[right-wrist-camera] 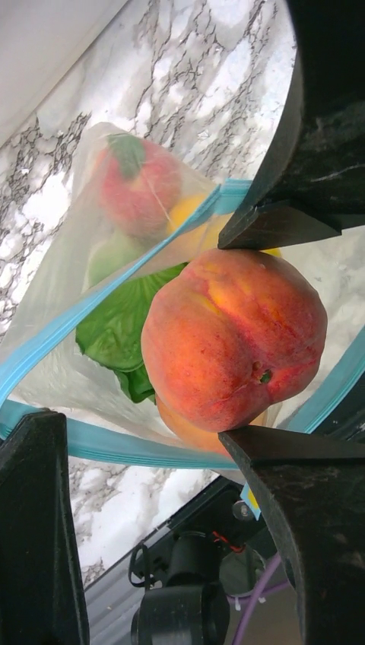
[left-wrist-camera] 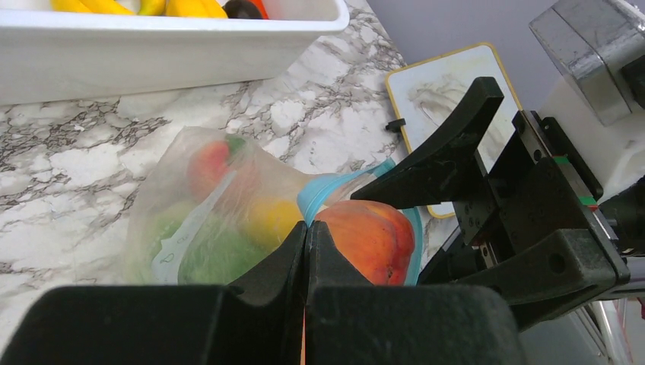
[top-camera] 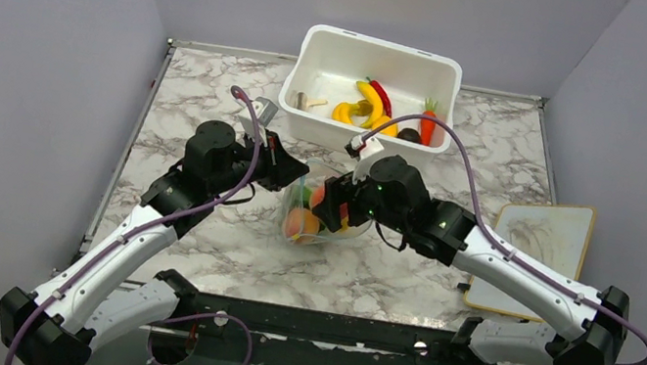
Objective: Place the food in the zip-top bag and seal the zipper
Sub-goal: Place the fake fruit in the bin.
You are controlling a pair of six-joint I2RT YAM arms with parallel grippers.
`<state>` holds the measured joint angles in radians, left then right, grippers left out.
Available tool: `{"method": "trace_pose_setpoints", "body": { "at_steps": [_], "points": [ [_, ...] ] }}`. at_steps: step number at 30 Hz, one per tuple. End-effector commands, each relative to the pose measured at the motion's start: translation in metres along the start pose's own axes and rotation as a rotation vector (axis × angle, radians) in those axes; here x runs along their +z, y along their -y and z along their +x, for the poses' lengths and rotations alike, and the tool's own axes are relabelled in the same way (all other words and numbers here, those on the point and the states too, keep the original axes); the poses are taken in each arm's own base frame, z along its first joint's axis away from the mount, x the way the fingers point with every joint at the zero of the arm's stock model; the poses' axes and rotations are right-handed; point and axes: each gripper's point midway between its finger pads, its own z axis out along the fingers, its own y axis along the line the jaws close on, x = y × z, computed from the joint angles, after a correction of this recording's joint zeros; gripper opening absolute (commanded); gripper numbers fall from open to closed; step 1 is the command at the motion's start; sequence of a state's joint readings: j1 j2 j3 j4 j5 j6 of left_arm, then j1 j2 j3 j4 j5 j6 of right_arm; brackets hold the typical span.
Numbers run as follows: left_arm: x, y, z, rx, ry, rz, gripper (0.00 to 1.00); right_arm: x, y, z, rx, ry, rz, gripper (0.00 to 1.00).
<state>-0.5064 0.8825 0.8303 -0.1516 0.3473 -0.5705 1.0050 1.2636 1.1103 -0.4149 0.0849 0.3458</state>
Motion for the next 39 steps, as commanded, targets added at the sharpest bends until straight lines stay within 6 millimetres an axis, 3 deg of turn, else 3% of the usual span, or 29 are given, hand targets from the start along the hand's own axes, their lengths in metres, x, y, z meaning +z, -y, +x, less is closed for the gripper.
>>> {"method": "trace_pose_setpoints", "body": {
  "at_steps": [1,10,14,23,27,30,35,39],
  "points": [
    [-0.007,0.016,-0.018,0.010,0.058,0.041,0.00,-0.011,0.002,-0.022,-0.037,0.054,0.030,0.77],
    [-0.007,0.016,-0.010,-0.025,0.052,0.057,0.00,-0.034,-0.009,-0.036,-0.011,0.097,-0.023,0.83],
    [-0.008,0.017,-0.012,-0.024,0.057,0.060,0.00,-0.030,-0.001,-0.029,-0.010,0.068,0.019,0.87],
    [-0.008,0.019,-0.012,-0.024,0.055,0.066,0.00,-0.021,-0.009,-0.028,-0.007,0.045,-0.017,0.94],
    [-0.007,0.017,-0.011,-0.017,0.051,0.062,0.00,-0.032,-0.026,-0.040,-0.021,0.065,-0.102,0.88],
    [-0.006,0.016,-0.010,-0.011,0.048,0.061,0.00,-0.043,-0.025,-0.045,-0.027,0.073,-0.099,0.83],
    [-0.005,0.016,-0.011,-0.008,0.051,0.061,0.00,-0.058,0.001,-0.038,-0.027,0.082,0.019,0.67],
    [-0.004,0.015,-0.010,-0.008,0.045,0.063,0.00,-0.066,0.024,-0.013,0.031,0.057,0.122,0.59]
  ]
}}
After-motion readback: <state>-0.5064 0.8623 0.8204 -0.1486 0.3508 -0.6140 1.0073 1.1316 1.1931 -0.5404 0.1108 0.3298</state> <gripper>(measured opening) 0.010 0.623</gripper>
